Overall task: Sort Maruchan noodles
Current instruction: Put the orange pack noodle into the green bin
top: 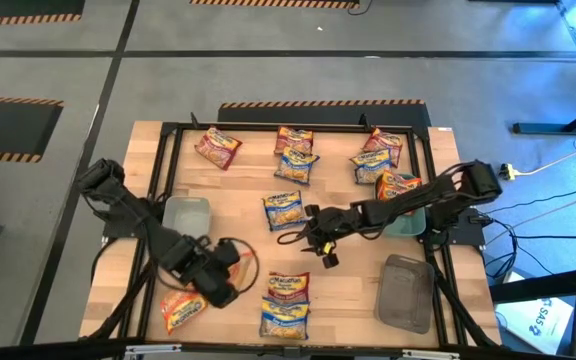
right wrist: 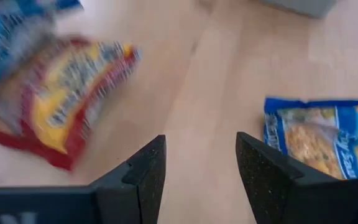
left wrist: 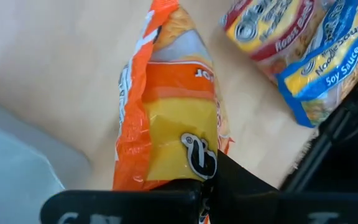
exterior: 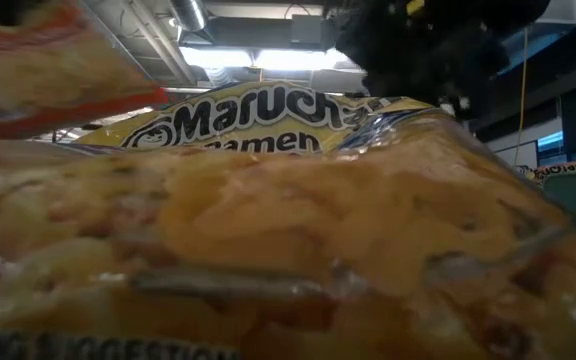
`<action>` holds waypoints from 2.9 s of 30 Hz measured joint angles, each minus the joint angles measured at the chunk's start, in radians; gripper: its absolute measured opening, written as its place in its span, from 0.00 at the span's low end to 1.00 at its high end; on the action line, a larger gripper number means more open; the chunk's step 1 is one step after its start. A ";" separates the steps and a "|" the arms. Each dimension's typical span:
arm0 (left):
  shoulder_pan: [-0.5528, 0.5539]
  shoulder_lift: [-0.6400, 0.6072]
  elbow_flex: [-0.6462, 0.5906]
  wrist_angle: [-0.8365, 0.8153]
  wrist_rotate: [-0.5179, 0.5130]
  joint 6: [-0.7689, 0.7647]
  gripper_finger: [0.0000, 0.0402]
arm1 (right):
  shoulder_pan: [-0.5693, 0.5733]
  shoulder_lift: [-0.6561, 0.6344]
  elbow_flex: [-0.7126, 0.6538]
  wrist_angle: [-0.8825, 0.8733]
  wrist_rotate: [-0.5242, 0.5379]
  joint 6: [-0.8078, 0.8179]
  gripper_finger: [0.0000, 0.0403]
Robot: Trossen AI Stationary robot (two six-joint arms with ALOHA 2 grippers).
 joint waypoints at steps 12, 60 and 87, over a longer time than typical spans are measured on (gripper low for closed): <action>0.163 0.000 0.013 0.014 -0.008 0.491 0.00 | 0.000 -0.050 0.003 0.124 -0.185 0.207 0.45; 0.297 0.001 0.012 0.255 -0.120 0.822 0.00 | -0.001 0.160 0.109 0.408 0.032 0.351 0.41; 0.279 -0.269 -0.208 0.527 -0.236 1.028 0.09 | 0.000 -0.241 -0.111 0.060 0.194 0.270 0.22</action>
